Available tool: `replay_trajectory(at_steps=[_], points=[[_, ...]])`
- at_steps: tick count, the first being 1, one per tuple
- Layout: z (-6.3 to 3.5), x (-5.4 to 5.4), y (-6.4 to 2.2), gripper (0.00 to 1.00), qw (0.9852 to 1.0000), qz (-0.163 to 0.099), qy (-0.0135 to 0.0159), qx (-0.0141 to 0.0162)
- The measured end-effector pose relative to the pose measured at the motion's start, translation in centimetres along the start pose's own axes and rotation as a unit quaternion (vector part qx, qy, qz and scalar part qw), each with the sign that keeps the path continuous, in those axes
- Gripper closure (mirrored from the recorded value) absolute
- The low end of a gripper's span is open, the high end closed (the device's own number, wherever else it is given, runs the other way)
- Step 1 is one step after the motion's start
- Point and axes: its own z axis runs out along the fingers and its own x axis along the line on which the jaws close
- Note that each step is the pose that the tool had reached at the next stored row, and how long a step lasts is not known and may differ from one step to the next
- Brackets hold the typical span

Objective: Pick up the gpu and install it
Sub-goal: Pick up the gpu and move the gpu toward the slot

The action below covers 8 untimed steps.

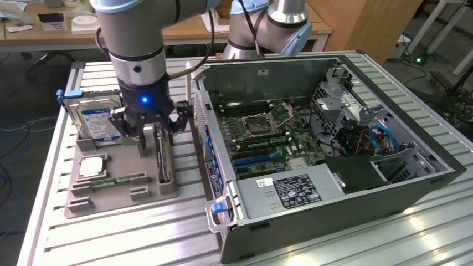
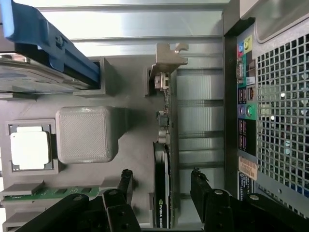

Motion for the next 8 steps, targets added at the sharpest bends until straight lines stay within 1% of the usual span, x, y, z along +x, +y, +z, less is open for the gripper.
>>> replay_trajectory(at_steps=[8], points=[[1.13, 0.0, -0.03, 0.40, 1.0000, 0.002, 0.0000, 0.0002]])
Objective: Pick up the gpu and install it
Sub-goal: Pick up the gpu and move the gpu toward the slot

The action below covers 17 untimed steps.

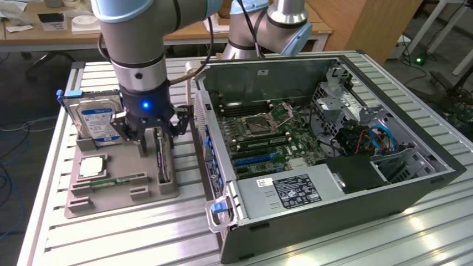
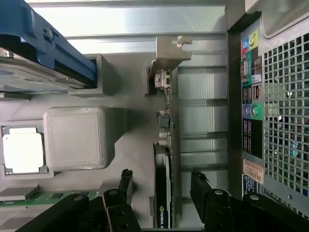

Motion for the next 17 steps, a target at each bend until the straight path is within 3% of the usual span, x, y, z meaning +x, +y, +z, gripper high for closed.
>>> replay_trajectory(at_steps=[14, 17], points=[[2.44, 0.0, -0.07, 0.40, 1.0000, 0.003, -0.0001, 0.0001], [2.53, 0.1, -0.08, 0.40, 1.0000, 0.003, -0.0001, 0.0007]])
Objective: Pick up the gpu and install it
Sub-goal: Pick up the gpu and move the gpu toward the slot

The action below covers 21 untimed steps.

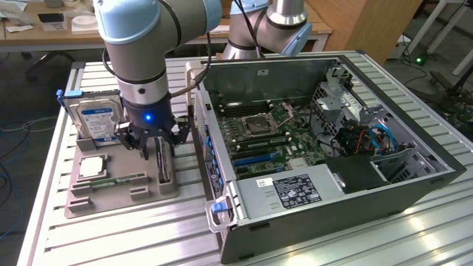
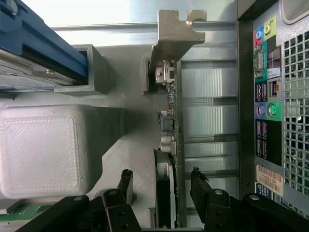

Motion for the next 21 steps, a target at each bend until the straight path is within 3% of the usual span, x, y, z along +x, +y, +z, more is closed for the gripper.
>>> replay_trajectory(at_steps=[21], points=[[0.44, -0.02, -0.28, 0.40, 1.0000, 0.001, -0.0001, 0.0000]])
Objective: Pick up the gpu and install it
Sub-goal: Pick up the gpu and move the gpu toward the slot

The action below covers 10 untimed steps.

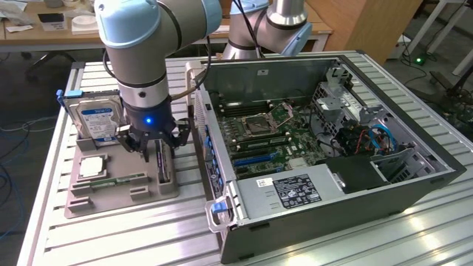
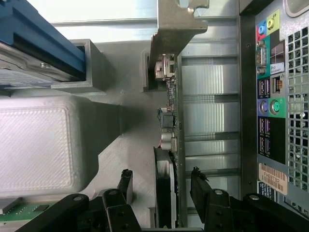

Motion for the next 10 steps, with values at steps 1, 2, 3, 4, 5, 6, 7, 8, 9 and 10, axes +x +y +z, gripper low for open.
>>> replay_trajectory(at_steps=[1, 2, 3, 4, 5, 6, 7, 8, 9, 10], points=[[0.00, 0.00, 0.00, 0.41, 1.0000, 0.000, 0.0000, 0.0000], [0.00, 0.00, 0.00, 0.47, 1.0000, 0.000, 0.0000, 0.0000], [0.00, 0.00, 0.00, 0.47, 1.0000, 0.000, 0.0000, 0.0000], [0.00, 0.00, 0.00, 0.47, 1.0000, 0.000, 0.0000, 0.0000], [0.00, 0.00, 0.00, 0.54, 1.0000, 0.000, 0.0000, 0.0000], [0.00, 0.00, 0.00, 0.54, 1.0000, 0.000, 0.0000, 0.0000], [0.01, 0.00, 0.00, 0.54, 1.0000, 0.000, 0.0000, 0.0000], [0.03, -0.04, 0.00, 0.54, 1.0000, 0.000, -0.0001, -0.0001], [0.05, -0.07, 0.00, 0.54, 1.0000, 0.000, -0.0001, -0.0002], [0.04, -0.07, 0.00, 0.54, 1.0000, 0.000, -0.0001, -0.0001]])
